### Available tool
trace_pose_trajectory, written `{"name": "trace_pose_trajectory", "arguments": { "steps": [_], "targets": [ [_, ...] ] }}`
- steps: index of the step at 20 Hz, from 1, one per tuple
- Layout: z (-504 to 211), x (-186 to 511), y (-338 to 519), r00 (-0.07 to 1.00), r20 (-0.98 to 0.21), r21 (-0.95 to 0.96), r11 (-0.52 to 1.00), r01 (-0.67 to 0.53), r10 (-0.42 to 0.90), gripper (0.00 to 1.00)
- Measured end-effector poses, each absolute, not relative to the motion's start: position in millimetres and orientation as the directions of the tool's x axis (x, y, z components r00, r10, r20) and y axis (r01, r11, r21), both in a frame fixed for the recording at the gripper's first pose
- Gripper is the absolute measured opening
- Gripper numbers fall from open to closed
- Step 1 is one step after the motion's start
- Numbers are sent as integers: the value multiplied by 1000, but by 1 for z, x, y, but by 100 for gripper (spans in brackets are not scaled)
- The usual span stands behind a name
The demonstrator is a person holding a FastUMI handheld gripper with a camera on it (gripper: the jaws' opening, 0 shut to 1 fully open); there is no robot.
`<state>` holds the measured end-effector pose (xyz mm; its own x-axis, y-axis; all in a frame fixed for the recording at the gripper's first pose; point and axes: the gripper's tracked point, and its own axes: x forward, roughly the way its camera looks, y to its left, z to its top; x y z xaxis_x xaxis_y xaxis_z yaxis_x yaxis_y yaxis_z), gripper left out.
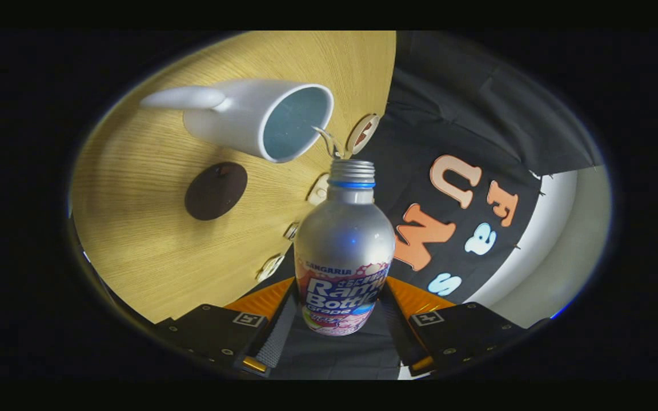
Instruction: Take the bottle from table, then pour the juice into the cup, finally place the bottle on the coaster
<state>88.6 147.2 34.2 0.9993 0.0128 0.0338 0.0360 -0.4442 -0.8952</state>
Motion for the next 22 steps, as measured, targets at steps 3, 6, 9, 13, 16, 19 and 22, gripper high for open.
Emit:
{"name": "trace_pose_trajectory", "arguments": {
  "steps": [3,6,9,13,16,19,22],
  "targets": [
    [35,87,148,999,32,-890,-454,32,8,78],
    [36,88,148,1000,27,-886,-463,25,2,78],
    [37,86,150,1000,24,-882,-471,21,-1,78],
    [38,86,150,1000,22,-877,-480,19,0,78],
    [39,87,151,1000,12,-870,-492,12,3,78],
    [43,85,152,1000,3,-864,-504,6,6,78],
    [44,83,153,1000,-7,-858,-514,-3,6,78]
  ]
}}
